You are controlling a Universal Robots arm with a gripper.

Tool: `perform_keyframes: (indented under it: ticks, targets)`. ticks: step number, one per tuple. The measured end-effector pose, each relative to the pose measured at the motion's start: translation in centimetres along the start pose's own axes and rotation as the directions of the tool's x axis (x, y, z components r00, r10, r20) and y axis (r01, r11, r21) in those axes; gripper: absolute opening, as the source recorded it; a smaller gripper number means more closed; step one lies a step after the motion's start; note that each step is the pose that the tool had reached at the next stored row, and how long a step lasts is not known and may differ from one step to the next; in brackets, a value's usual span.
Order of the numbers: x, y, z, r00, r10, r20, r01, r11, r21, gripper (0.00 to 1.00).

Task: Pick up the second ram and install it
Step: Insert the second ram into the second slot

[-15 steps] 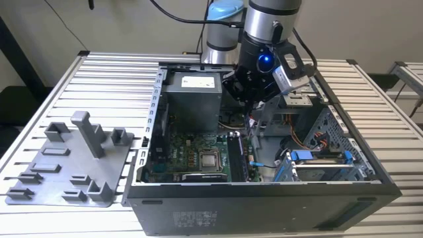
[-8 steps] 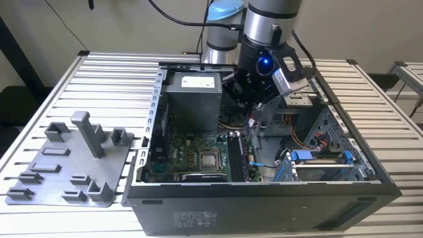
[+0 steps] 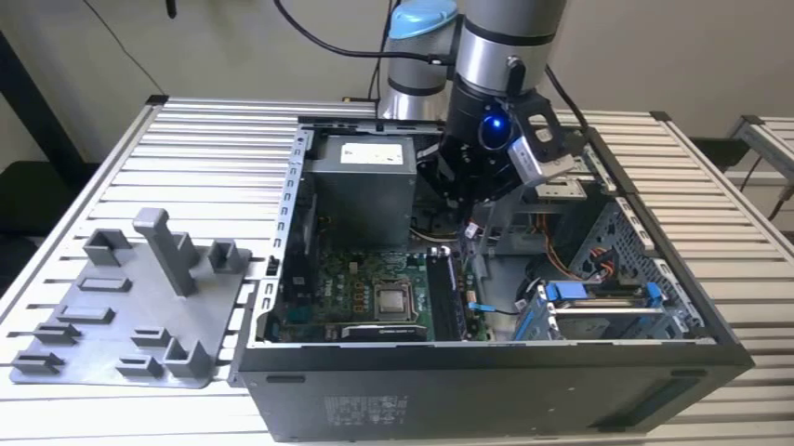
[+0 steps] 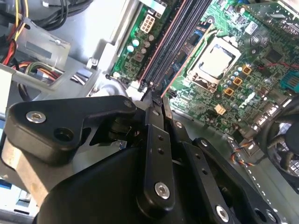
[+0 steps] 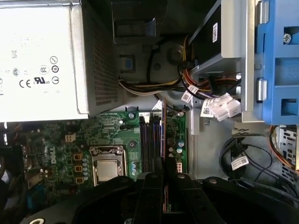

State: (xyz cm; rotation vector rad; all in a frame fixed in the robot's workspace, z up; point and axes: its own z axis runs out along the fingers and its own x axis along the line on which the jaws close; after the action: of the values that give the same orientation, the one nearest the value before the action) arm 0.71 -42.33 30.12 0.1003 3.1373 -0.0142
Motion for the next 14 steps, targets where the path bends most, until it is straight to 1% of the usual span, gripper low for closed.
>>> perform_keyframes:
  ticks: [2,5,8,10,14]
  targets:
    - [0.0,-0.06,0.21,1.0,0.0,0.0001,0.0,1.0,0.0002,0.14]
    - [0.04,-0.16,0.74,1.0,-0.001,-0.0001,0.001,1.0,0.0001,0.14]
    - [0.03,-0.61,1.27,1.0,-0.005,-0.0023,0.005,1.0,0.0003,0.14]
    - [0.0,-1.03,1.52,1.0,-0.008,-0.0058,0.008,1.0,0.0004,0.14]
    - [0.02,-1.41,2.21,0.9999,-0.013,-0.0089,0.013,0.9999,0.0005,0.14]
